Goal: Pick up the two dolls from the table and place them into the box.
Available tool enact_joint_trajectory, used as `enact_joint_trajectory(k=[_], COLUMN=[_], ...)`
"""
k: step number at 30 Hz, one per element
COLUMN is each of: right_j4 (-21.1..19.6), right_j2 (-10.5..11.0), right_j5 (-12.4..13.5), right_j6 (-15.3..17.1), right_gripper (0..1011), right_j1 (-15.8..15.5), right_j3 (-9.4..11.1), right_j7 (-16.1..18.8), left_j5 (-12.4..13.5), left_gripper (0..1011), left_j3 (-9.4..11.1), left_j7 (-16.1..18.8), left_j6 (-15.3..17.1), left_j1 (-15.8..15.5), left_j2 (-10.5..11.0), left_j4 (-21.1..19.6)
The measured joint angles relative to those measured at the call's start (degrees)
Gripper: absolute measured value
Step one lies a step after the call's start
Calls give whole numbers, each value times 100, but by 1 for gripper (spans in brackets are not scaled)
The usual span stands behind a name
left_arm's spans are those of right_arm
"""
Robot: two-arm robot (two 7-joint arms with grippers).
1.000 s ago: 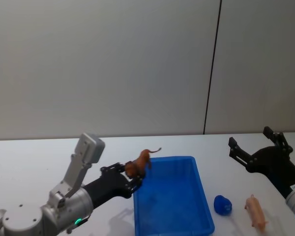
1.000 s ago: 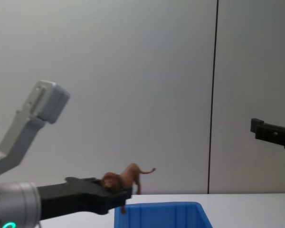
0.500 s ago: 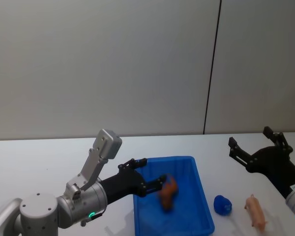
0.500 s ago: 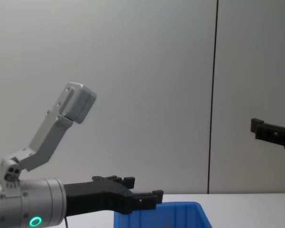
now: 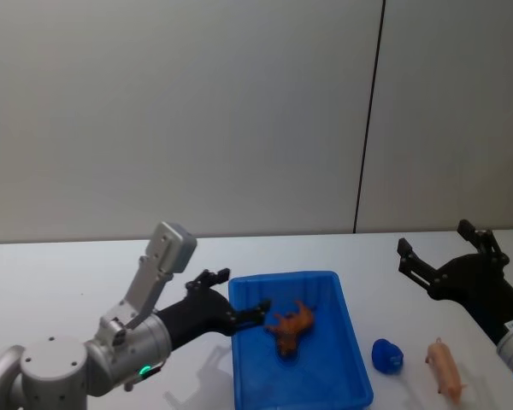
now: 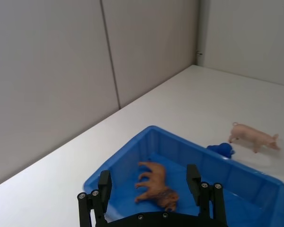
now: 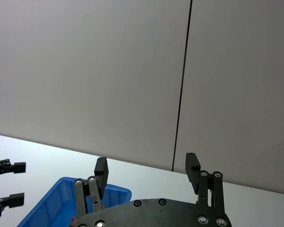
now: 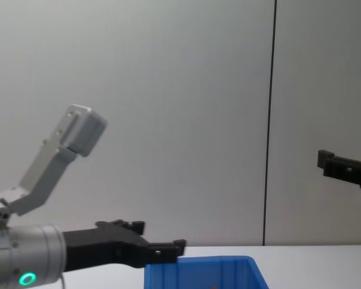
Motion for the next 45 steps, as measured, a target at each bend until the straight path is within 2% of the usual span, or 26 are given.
enact_joint_trajectory(k=[11,19,34,45], right_j4=[0,0,56,232], right_j2=[0,0,33,119], right_j5=[0,0,113,392], right_j6=[0,0,143,650], right_gripper=[1001,1001,1001,1001], right_j1=[0,0,-14,-45], right_j3=[0,0,74,220], right_j7=[0,0,-90,-279], left_j5=[-53,-85,-106,-113], left_gripper=[1001,1001,1001,1001], left_j3=[-218,-319,-390,-410], left_j7=[642,922,1119,1172], left_j6=[3,-9,-22,-24], left_j1=[321,472,578,608], left_j2=[331,483,595,626], left_j4=[-397,-586,-721,-756])
